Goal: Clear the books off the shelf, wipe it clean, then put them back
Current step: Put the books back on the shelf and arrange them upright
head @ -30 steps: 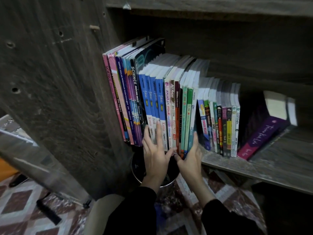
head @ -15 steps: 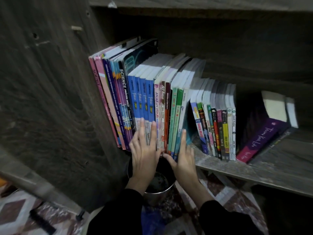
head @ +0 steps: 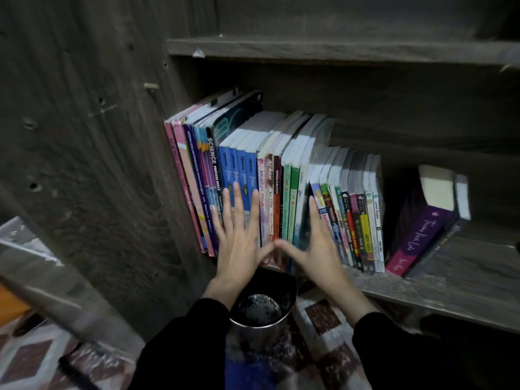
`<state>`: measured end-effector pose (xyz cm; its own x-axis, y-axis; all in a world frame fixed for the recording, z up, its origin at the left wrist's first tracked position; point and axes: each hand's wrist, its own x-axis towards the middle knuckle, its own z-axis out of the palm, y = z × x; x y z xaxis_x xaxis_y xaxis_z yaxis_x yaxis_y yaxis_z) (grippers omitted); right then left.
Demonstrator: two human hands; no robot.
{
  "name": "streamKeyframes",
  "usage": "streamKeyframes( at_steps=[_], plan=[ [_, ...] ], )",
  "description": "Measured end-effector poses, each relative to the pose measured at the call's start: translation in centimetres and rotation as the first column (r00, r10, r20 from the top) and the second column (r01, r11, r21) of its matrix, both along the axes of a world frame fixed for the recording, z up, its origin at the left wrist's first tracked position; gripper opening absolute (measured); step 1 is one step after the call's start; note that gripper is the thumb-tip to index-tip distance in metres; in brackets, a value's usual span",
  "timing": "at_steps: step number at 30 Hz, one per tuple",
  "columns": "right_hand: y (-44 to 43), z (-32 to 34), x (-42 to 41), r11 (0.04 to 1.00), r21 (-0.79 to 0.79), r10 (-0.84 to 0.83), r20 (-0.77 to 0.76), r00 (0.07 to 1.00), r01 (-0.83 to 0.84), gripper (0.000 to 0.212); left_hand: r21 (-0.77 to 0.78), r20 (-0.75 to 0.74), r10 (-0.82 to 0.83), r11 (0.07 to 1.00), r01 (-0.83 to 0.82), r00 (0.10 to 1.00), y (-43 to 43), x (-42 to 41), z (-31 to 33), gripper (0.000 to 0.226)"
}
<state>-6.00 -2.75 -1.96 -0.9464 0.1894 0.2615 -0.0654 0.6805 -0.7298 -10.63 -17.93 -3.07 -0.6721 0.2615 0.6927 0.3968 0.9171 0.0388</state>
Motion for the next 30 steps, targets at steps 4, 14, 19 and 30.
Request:
streamKeyframes(
  at_steps=[4,14,19,30],
  plan=[
    [-0.6,7.3,0.8,0.986,0.054,-0.094,-0.594,0.799,0.156,0.044,0.417,-0.160,-0.127,0.890,0.184,0.979,1.2,1.5,5.4,0.066],
    [-0.2,12.9,-2.6,0.832,0.544,0.251,-0.192,0.949,-0.110,0.050,0.274,0.046,-0.119,0.956,0.102,0.992,0.2,1.0,9.5,0.051],
    [-0.1,12.9,-2.6,0.834,0.544,0.249,-0.217,0.944,-0.095,0.046,0.449,0.061,-0.310,0.857,0.251,0.949,0.7,1.9,9.7,0.047],
    [-0.2,12.9,-2.8,0.828,0.554,0.240,-0.210,0.948,-0.087,0.043,0.609,0.002,-0.383,0.733,0.303,0.924,-0.9,4.9,7.3,0.054]
  ],
)
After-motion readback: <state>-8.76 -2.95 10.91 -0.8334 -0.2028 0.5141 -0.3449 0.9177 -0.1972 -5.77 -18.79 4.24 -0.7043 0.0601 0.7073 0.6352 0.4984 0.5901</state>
